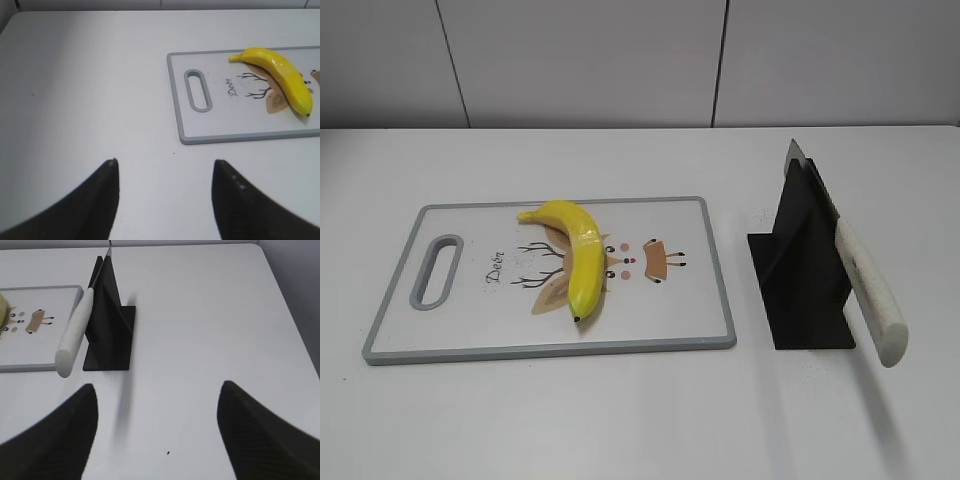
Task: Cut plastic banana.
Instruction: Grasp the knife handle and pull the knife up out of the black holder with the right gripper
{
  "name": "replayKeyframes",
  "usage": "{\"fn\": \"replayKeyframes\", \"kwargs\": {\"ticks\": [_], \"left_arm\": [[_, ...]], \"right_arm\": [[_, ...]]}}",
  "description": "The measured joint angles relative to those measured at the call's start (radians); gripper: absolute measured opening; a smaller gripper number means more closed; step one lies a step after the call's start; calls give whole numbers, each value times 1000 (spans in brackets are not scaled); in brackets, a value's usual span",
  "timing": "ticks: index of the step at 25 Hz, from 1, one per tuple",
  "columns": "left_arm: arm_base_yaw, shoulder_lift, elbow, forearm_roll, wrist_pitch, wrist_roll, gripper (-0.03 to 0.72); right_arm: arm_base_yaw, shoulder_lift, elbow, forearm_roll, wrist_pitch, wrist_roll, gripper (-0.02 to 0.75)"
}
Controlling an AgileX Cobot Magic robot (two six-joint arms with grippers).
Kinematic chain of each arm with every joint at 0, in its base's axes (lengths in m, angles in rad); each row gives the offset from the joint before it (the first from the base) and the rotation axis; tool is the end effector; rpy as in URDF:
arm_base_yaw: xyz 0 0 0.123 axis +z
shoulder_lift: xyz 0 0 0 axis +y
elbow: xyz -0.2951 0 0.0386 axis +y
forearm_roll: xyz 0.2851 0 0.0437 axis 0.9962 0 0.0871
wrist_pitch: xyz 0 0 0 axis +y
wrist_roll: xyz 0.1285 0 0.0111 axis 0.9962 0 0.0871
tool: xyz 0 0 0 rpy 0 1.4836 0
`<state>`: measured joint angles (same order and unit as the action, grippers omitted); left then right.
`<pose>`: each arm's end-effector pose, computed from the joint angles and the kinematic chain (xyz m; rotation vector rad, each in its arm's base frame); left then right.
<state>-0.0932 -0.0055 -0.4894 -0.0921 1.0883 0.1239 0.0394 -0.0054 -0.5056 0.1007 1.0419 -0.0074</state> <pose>0.0461 -0.0149 0.2716 0.2303 2.0619 -0.0920 0.0476 0.0131 0.2825 -0.0513 2.0126 0.1403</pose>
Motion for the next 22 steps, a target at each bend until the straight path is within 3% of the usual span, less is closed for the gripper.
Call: {"fn": "replayKeyframes", "kwargs": {"ticks": [22], "left_arm": [[0,0,0,0,0,0,552]], "right_arm": [[0,0,0,0,0,0,571]]}}
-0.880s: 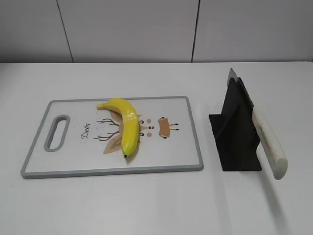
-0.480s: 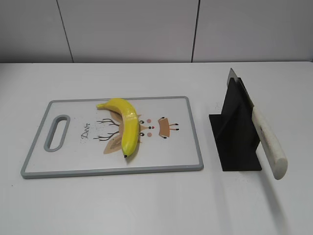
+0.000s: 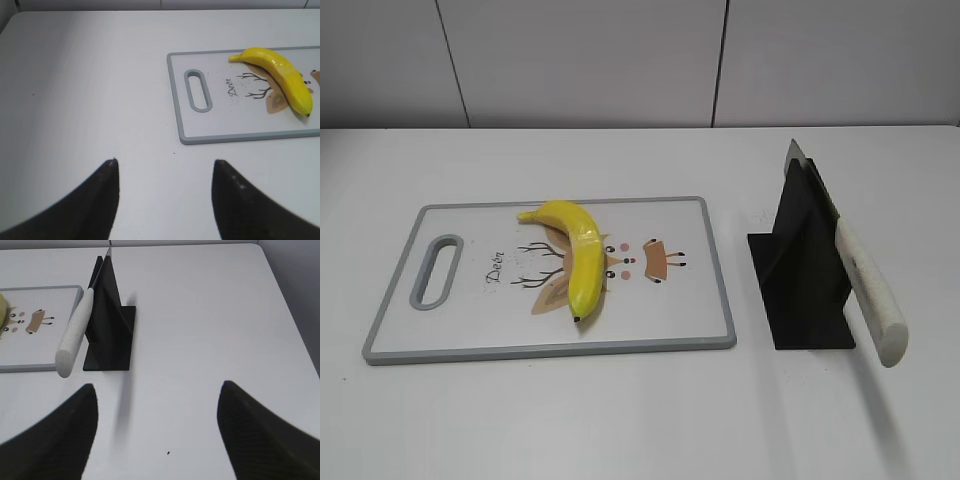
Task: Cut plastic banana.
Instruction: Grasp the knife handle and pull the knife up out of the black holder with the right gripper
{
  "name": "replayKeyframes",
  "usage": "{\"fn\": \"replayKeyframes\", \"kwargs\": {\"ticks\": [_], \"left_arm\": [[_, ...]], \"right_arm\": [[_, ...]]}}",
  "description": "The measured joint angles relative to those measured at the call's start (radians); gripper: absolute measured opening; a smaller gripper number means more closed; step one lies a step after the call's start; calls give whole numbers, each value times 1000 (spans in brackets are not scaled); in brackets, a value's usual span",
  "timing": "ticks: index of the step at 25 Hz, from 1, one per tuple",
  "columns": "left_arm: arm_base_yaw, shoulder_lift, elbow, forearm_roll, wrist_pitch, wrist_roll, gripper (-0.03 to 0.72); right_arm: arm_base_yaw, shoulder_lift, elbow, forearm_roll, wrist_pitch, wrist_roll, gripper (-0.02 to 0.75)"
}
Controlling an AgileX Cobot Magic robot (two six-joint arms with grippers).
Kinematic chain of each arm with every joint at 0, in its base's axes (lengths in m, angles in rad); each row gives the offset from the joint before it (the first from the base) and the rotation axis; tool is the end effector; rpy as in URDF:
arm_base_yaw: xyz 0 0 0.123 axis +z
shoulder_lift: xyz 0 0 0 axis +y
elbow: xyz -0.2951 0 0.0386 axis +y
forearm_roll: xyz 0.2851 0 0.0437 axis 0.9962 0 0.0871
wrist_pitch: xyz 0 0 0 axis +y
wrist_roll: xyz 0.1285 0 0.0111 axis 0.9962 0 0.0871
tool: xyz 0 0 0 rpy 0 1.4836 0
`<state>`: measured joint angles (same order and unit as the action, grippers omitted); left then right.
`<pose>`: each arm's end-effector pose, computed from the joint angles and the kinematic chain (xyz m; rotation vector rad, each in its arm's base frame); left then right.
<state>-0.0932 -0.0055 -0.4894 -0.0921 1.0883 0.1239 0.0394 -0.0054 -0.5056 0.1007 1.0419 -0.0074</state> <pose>0.0461 -0.0149 0.2716 0.2303 2.0619 -0.0920 0.0476 0.0131 0.2825 -0.0513 2.0126 0.1403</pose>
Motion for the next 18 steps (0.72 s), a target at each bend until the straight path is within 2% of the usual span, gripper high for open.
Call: {"fn": "replayKeyframes", "kwargs": {"ticks": [18], "left_arm": [[0,0,0,0,0,0,552]], "right_arm": [[0,56,-27,-14,-40,-1,571]]}}
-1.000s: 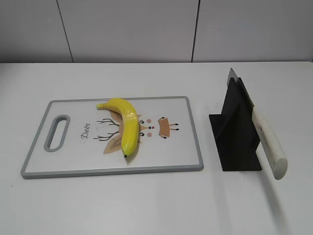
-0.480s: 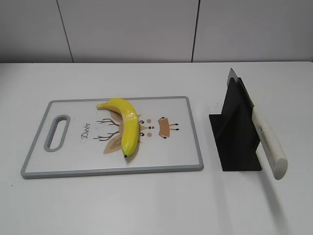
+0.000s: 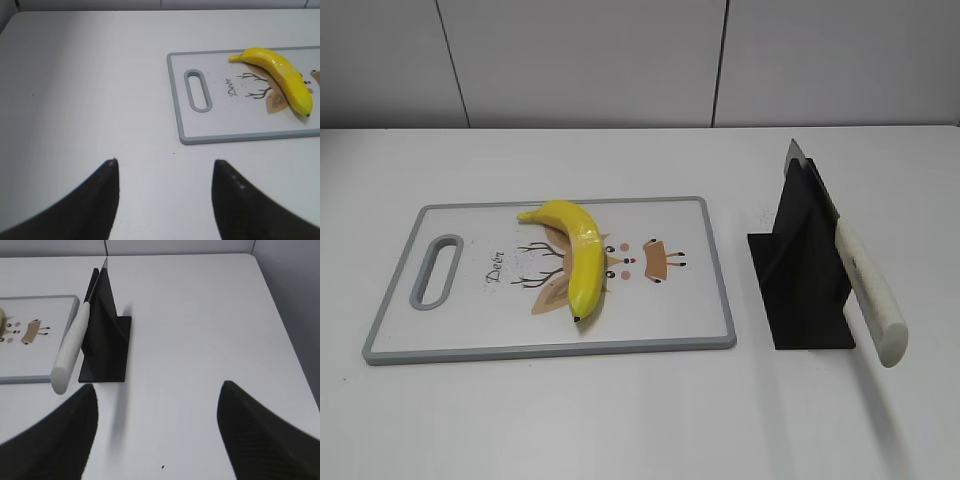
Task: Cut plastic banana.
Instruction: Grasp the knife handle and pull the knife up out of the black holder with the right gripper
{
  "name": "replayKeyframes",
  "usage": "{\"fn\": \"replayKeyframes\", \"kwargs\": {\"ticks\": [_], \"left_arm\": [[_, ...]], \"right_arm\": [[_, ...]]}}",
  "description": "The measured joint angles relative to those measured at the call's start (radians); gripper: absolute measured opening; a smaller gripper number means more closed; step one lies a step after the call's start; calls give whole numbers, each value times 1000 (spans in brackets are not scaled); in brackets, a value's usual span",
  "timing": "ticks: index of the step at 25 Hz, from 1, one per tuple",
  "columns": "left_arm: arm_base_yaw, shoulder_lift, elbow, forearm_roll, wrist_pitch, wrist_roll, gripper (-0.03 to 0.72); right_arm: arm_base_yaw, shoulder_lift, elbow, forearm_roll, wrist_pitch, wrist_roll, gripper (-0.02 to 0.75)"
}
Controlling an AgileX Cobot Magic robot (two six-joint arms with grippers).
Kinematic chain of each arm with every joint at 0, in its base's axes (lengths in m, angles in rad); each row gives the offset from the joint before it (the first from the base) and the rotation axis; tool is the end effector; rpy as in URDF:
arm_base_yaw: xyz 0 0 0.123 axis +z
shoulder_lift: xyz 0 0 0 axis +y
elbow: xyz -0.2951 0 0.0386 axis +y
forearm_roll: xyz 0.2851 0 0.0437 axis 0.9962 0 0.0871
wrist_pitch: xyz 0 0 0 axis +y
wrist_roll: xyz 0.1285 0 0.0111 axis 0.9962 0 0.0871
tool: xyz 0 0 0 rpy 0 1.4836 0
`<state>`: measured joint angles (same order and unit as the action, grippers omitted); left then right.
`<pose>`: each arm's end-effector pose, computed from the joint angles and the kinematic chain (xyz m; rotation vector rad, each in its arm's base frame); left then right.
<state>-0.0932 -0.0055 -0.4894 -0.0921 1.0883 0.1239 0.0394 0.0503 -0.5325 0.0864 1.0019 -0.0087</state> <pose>0.0461 -0.0149 0.2716 0.2303 2.0619 -0.0920 0.0560 0.0116 0.2935 -0.0482 2.0019 0.1224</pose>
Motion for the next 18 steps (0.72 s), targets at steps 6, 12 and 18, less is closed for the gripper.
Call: {"fn": "replayKeyframes", "kwargs": {"ticks": [6,12,18], "left_arm": [[0,0,0,0,0,0,552],[0,0,0,0,0,0,552],[0,0,0,0,0,0,552]], "right_arm": [[0,238,-88,7,-37,0,571],[0,454,-162,85,-41,-1,571],[125,626,-218,125,-32,1,571]]}}
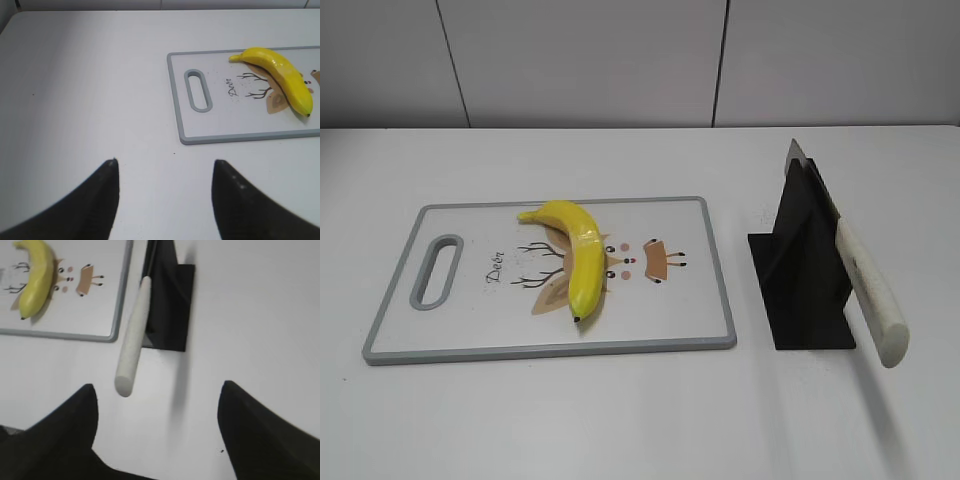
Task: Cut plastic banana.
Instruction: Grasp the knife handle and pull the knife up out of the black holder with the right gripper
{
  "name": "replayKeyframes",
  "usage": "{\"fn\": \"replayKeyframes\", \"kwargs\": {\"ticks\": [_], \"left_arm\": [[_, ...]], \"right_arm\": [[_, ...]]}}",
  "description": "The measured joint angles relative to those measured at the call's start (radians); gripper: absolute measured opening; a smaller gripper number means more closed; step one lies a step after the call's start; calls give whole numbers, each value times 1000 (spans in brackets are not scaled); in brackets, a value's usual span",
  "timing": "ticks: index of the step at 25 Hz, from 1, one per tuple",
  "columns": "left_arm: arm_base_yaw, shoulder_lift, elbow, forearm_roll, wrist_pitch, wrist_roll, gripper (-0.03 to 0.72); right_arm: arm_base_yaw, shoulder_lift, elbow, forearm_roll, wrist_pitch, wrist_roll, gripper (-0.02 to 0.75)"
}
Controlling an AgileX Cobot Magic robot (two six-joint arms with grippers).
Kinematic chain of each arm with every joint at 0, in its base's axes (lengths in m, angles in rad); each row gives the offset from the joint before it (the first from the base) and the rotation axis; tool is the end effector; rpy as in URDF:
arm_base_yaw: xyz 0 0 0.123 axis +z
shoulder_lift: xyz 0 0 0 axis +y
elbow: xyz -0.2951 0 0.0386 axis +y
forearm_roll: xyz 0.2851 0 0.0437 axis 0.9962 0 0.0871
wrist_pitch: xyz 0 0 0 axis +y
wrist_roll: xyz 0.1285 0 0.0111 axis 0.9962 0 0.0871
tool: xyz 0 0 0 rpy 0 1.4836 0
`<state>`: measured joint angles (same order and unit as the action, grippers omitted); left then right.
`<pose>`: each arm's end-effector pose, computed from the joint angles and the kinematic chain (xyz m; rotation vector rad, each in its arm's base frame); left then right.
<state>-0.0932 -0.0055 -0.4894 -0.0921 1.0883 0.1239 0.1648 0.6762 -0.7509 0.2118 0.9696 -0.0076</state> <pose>0.0461 -0.0149 0.2716 0.2303 2.0619 -0.0920 0.1578 0.0489 0.3117 -0.1456 2.3742 0.3399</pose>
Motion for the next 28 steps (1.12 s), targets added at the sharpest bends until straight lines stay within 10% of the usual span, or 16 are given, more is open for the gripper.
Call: {"fn": "replayKeyframes", "kwargs": {"ticks": [12,28], "left_arm": [[0,0,0,0,0,0,552],[0,0,0,0,0,0,553]], "right_arm": [[298,351,-169,-60,53,190,571],[311,813,-236,-122,5,287,514]]}}
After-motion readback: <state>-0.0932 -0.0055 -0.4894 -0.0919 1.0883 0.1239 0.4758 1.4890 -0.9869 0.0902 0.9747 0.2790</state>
